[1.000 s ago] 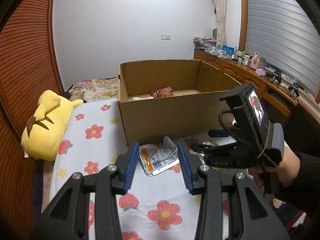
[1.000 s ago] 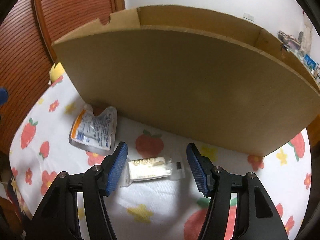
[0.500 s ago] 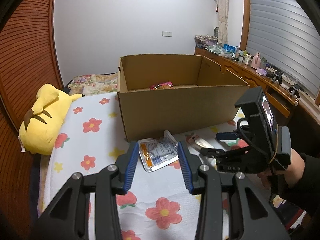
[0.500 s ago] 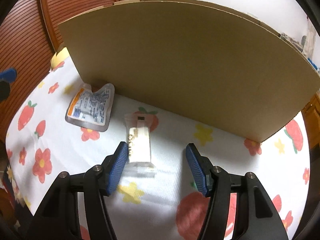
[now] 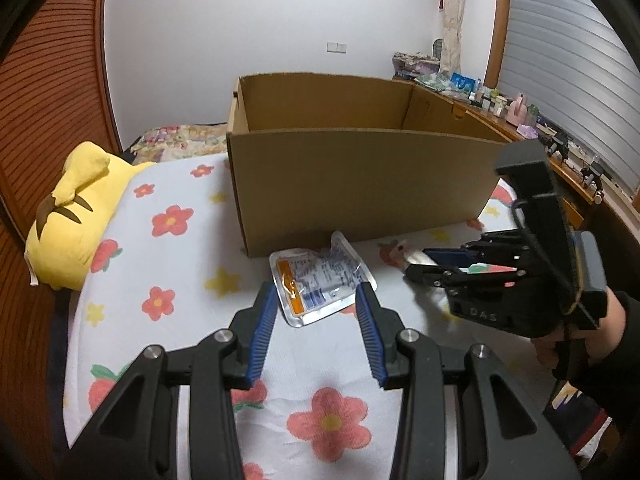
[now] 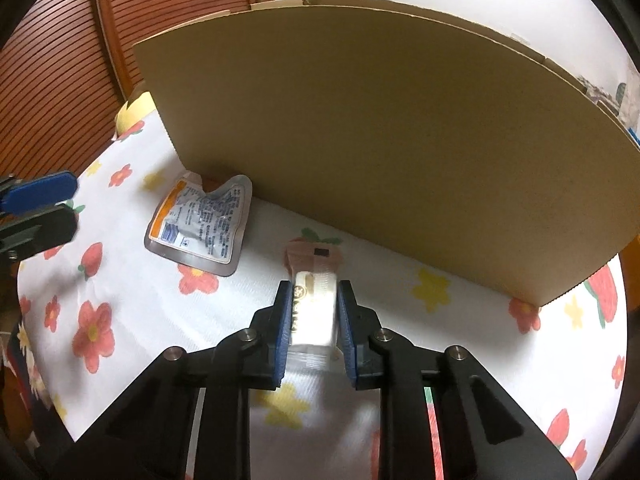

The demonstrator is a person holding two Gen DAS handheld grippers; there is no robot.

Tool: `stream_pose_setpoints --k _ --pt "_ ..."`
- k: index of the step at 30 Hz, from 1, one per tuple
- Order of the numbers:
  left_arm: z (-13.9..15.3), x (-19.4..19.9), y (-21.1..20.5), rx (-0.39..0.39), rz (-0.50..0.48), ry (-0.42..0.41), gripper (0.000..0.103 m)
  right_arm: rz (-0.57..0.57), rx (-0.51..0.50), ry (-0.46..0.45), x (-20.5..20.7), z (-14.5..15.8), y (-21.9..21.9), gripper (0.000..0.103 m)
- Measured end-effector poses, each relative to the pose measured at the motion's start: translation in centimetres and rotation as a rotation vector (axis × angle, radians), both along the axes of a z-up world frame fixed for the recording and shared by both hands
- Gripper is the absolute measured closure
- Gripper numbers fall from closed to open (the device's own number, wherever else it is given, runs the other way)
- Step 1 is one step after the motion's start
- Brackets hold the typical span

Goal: Organize snacks
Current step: 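Lower the right tool onto the white wrapped bar and close on it, then grasp the clear orange-labelled packet with the left tool while the right tool holds the white bar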

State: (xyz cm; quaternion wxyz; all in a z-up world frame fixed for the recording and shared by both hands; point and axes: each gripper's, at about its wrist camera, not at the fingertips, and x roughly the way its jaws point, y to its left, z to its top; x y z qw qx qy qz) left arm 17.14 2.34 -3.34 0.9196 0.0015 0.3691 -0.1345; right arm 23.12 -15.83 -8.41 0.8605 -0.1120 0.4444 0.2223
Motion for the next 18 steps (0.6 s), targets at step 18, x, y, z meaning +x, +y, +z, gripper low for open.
stream_pose_setpoints --k 18 --pt "-3.7 6.7 -1.9 0.026 0.045 0.093 0.055 -0.003 0.047 -0.045 -3.2 -0.2 -3.2 0.084"
